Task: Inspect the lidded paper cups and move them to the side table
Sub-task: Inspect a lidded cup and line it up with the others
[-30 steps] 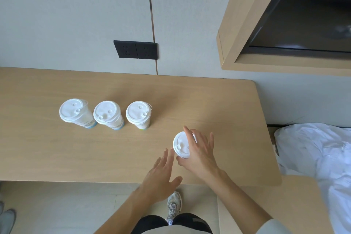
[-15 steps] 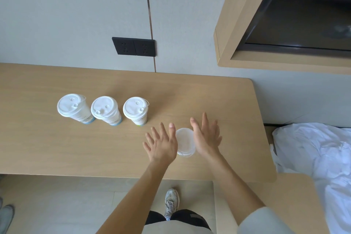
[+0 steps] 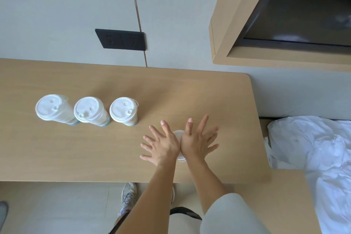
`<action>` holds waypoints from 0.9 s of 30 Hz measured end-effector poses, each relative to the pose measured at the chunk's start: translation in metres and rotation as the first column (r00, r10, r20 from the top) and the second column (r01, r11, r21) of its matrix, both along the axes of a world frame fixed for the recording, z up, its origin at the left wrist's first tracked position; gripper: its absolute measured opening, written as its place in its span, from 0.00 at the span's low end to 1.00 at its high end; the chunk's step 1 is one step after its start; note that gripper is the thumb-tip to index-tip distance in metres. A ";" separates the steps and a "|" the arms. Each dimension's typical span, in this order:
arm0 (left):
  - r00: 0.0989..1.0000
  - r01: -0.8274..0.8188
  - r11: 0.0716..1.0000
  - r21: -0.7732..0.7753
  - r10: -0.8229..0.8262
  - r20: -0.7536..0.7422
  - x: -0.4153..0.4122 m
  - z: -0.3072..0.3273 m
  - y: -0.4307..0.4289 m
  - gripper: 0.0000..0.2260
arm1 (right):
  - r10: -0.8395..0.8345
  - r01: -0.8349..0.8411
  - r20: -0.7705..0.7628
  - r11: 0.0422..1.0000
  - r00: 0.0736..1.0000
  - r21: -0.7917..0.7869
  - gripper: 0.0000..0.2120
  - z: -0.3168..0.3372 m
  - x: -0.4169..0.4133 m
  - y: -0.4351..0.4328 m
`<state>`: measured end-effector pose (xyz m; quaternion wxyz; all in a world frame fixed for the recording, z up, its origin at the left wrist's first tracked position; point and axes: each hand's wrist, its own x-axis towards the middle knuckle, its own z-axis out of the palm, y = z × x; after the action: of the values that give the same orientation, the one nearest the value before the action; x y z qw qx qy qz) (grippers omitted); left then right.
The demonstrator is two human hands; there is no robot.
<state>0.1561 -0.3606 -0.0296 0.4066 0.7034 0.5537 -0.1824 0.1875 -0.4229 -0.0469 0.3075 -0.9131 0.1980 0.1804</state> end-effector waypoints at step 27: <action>0.711 0.557 0.738 0.380 -0.660 0.240 0.029 0.014 0.044 0.39 | -0.233 0.256 -0.180 0.959 0.956 0.121 0.37 0.026 -0.023 -0.001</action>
<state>0.1848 -0.3166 -0.0152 0.3130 0.9182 0.2234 -0.0953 0.1642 -0.4244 -0.0209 0.3747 -0.8392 0.3207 0.2292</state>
